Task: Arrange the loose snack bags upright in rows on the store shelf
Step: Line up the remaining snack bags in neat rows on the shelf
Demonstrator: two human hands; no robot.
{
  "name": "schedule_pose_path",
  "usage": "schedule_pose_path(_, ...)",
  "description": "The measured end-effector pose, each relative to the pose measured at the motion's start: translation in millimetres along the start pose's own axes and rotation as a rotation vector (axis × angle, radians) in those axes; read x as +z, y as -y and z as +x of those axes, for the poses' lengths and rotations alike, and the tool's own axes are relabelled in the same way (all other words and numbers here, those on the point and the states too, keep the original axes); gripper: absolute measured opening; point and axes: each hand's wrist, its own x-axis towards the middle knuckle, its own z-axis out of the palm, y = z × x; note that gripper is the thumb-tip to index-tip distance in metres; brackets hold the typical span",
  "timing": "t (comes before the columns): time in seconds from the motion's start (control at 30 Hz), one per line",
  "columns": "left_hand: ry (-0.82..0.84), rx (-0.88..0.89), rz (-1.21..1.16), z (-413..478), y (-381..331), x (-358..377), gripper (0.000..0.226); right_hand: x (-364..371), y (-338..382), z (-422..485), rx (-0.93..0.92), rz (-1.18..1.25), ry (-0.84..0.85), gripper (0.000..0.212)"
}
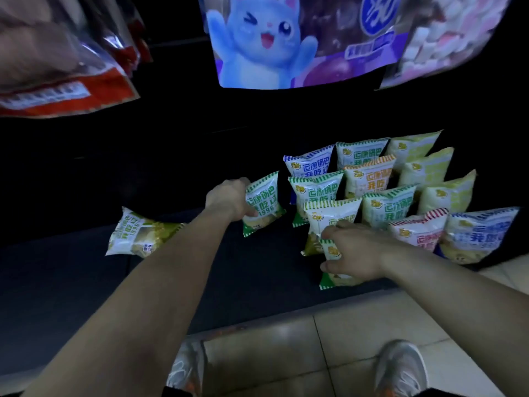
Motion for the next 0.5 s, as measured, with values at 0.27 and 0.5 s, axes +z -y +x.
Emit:
schedule_pose_path(0.27,-0.116,0.039,0.172,59,-4,14,0.080,-3,-5,17,0.015,0.052,-0.029,0.067)
schedule_pose_path(0.5,-0.264,0.084,0.277,52,5,20,0.079,-5,6,23,-0.006,0.037,-0.009,0.067)
